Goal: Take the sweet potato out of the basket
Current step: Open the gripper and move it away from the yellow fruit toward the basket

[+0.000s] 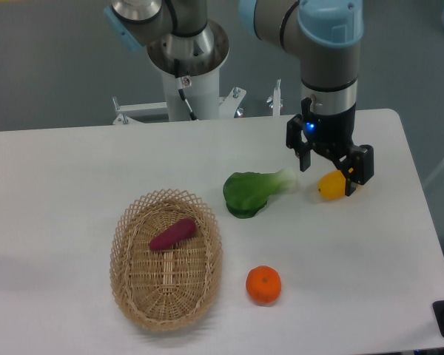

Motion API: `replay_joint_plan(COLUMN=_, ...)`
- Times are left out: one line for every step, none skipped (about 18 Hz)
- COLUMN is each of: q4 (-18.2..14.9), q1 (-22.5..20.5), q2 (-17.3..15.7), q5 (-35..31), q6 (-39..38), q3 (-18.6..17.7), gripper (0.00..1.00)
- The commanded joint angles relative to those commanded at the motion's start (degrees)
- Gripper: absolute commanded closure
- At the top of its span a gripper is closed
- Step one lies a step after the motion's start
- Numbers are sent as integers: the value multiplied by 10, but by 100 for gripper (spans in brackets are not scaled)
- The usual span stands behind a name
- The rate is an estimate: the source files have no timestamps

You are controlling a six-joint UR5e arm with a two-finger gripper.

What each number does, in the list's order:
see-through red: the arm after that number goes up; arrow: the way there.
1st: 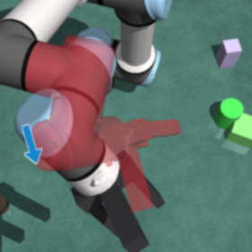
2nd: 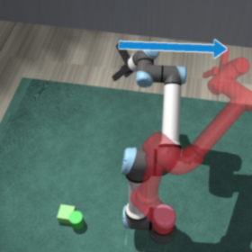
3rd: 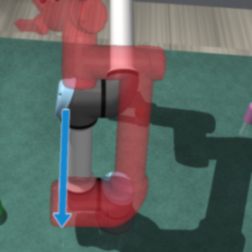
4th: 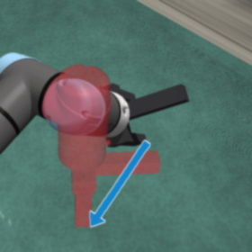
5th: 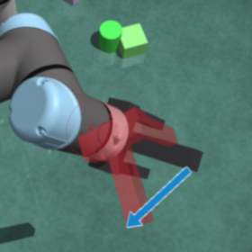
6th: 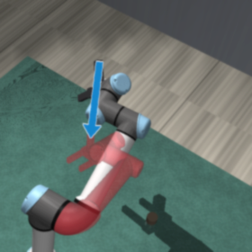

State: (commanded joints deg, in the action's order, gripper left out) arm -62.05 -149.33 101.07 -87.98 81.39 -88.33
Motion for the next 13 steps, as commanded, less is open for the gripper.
replay_joint_plan(q4=1, q1=0, q2=-1, q5=0, q6=4, q3=-3, gripper=0)
replay_joint_plan(q4=2, q1=0, q2=-2, q5=-1, q6=6, q3=-4, gripper=0)
replay_joint_plan(q4=0, q1=0, q2=-3, q5=-1, q6=6, q3=-3, gripper=0)
replay_joint_plan(q4=0, q1=6, q2=-4, q5=-3, q6=0, q3=-4, gripper=0)
replay_joint_plan(q4=0, q1=12, q2=-6, q5=-4, q6=-1, q3=-6, gripper=0)
replay_joint_plan(q4=-1, q1=18, q2=-8, q5=-5, q6=-1, q3=-7, gripper=0)
replay_joint_plan(q4=-2, q1=23, q2=-10, q5=0, q6=-1, q3=-7, gripper=0)
replay_joint_plan(q4=-1, q1=29, q2=-10, q5=3, q6=-1, q3=-14, gripper=0)
replay_joint_plan(q4=0, q1=32, q2=-12, q5=6, q6=-5, q3=-23, gripper=0)
replay_joint_plan(q4=-1, q1=34, q2=-18, q5=7, q6=-37, q3=-32, gripper=0)
replay_joint_plan(q4=0, q1=36, q2=-23, q5=8, q6=-96, q3=-44, gripper=0)
replay_joint_plan(q4=2, q1=47, q2=-23, q5=9, q6=-156, q3=-47, gripper=0)
replay_joint_plan(q4=7, q1=65, q2=-22, q5=10, q6=-203, q3=-49, gripper=0)
